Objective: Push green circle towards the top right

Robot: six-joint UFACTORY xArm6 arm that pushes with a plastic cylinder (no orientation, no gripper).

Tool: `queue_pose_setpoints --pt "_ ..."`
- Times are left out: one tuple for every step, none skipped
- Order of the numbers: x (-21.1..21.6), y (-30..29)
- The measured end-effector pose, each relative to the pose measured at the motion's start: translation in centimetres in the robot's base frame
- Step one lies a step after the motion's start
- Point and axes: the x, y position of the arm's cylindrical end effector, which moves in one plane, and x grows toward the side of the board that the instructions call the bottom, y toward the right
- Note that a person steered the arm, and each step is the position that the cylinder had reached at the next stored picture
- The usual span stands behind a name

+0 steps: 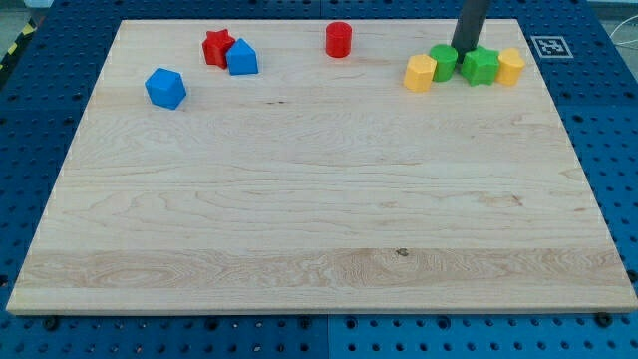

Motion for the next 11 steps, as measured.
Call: queue_pose_setpoints --pt "1.8 0.7" --pt "4.0 0.9" --pt "7.0 -2.3" --pt "7.2 -3.4" --pt "5.5 -1.1" --pt "4.9 -2.0" --pt "5.5 -3.8" --pt "3.0 -3.9" --pt "0.1 -3.9" --pt "-0.5 -5.9" --pt "-1.5 -6.4"
